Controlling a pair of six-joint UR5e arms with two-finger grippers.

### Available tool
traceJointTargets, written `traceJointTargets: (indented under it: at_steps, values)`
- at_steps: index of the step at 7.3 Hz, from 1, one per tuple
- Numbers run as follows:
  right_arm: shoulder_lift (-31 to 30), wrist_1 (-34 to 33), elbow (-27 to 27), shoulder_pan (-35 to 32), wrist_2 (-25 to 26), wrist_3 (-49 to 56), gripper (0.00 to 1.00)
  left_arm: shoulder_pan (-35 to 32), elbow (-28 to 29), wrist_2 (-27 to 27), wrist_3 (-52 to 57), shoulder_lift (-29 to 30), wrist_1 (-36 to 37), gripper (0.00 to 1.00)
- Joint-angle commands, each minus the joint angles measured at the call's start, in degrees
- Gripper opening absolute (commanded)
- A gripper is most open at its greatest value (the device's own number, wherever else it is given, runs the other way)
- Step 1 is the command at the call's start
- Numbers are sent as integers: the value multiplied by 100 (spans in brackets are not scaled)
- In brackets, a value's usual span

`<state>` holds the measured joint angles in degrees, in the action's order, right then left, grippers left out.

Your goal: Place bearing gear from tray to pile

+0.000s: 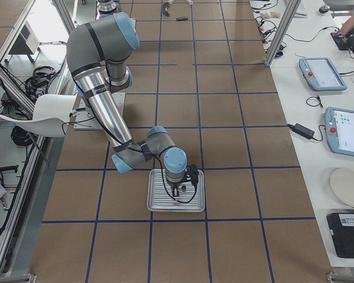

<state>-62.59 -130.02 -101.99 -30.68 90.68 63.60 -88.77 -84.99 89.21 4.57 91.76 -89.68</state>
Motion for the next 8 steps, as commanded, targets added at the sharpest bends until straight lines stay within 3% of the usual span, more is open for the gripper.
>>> traceJointTargets:
  at_steps: [1, 3, 6, 8]
  values:
    - [-767, 726, -58, -51, -6, -215, 0, 0, 0, 0, 0, 0, 4, 100]
    - [-1612, 1887, -67, -558, -102, -1319, 0, 0, 0, 0, 0, 0, 4, 100]
    - [-2860, 3365, -76, -2146, -129, -4125, 0, 0, 0, 0, 0, 0, 4, 100]
    - [-3109, 3430, -128, -3630, -121, -5965, 3, 0, 0, 0, 0, 0, 4, 100]
